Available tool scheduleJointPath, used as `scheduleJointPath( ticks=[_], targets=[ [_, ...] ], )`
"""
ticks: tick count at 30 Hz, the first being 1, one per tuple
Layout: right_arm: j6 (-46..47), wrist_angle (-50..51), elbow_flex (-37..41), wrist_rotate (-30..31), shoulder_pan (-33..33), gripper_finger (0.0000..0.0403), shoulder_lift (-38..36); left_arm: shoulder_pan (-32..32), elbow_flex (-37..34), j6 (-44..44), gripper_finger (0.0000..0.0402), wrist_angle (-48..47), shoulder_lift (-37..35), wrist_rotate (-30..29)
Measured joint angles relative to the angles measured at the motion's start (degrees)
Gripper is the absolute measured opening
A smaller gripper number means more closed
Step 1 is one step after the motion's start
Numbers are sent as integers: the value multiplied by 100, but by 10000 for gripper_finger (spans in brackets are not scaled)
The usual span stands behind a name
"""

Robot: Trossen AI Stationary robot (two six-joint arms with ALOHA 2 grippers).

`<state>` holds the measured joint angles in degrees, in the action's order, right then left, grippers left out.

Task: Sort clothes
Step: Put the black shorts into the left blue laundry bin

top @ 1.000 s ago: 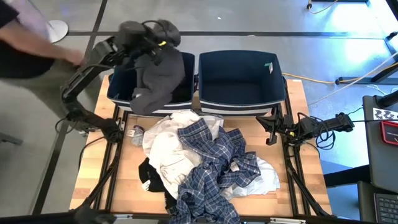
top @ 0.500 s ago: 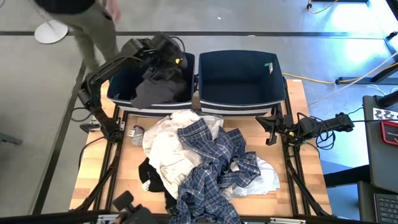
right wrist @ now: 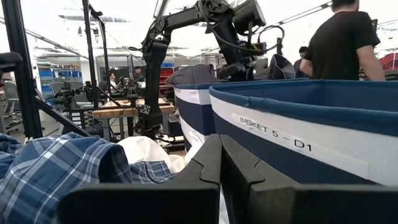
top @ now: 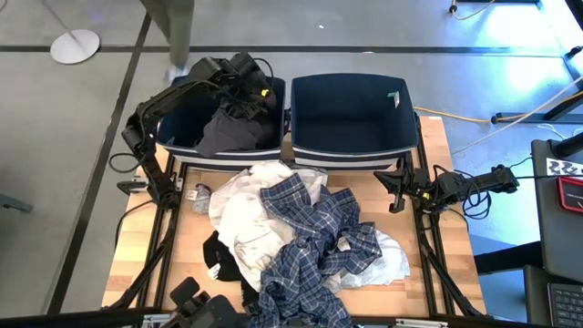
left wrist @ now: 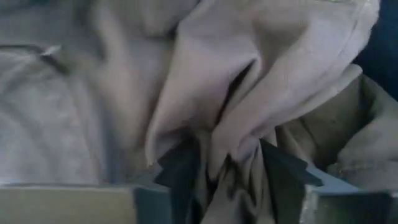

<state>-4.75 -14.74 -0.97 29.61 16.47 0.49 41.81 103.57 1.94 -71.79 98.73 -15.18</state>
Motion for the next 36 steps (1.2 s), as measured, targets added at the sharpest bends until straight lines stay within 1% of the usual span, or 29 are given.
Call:
scheduleJointPath(
  ticks=[3,5,11,13,15,17,18,20,22,24,26,29,31,36],
  targets=[
    [0,-2,0,0,2,5,1,21,165,6,177,-20,-177,2],
    [0,-2,0,0,0,5,1,25,328,23,185,-96,-309,2],
    [0,-4,0,0,2,5,1,-113,772,-160,191,-93,-959,73],
    [0,-7,0,0,2,5,2,-246,789,-227,189,-113,-1196,424],
    [0,-8,0,0,2,5,1,-398,755,-450,188,-191,-1398,953],
    [0,-11,0,0,2,5,2,-580,754,-659,187,-485,-1509,1408],
    [1,-14,0,0,2,5,0,-673,754,-758,187,-725,-1526,1530],
    [27,-21,0,0,2,5,2,-878,744,-881,187,-1326,-1527,1584],
    [31,-38,0,0,0,5,0,-1068,600,-1000,187,-1760,-1528,1585],
    [33,-46,0,0,2,5,0,-1236,330,-1155,187,-1838,-1538,1582],
    [33,-52,0,0,0,5,1,-1284,50,-1121,186,-1802,-1545,1375],
    [32,-61,0,54,1,5,1,-1217,-434,-1102,186,-1312,-1564,609],
    [23,-61,0,101,1,5,0,-1048,-775,-1137,186,-978,-1559,280],
    [-20,-50,0,184,0,5,2,-615,-1711,-1135,186,186,-1558,247]
  ],
)
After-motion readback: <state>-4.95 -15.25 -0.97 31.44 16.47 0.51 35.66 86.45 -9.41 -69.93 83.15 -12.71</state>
